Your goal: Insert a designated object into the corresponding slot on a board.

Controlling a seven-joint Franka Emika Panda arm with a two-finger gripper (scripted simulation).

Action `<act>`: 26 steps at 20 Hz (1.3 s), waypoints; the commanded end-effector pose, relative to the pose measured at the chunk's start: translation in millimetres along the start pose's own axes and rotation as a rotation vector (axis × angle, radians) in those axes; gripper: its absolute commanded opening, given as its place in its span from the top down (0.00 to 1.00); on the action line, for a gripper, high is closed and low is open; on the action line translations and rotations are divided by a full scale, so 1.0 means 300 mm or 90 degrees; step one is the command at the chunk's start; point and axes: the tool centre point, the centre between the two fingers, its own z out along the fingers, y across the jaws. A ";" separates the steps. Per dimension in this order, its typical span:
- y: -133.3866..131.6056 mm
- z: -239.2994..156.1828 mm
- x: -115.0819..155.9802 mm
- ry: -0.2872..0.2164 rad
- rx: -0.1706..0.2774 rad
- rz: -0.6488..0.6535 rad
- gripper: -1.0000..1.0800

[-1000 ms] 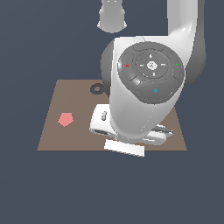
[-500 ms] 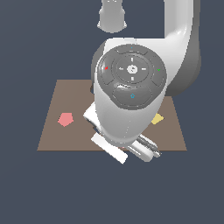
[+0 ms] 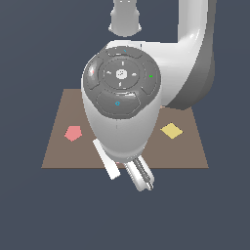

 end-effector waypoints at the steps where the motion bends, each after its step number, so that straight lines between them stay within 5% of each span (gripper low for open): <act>1: 0.014 -0.003 0.013 0.000 0.000 0.071 1.00; 17: 0.129 -0.010 0.044 0.000 0.000 0.507 1.00; 26: 0.177 -0.013 0.031 -0.001 0.000 0.684 1.00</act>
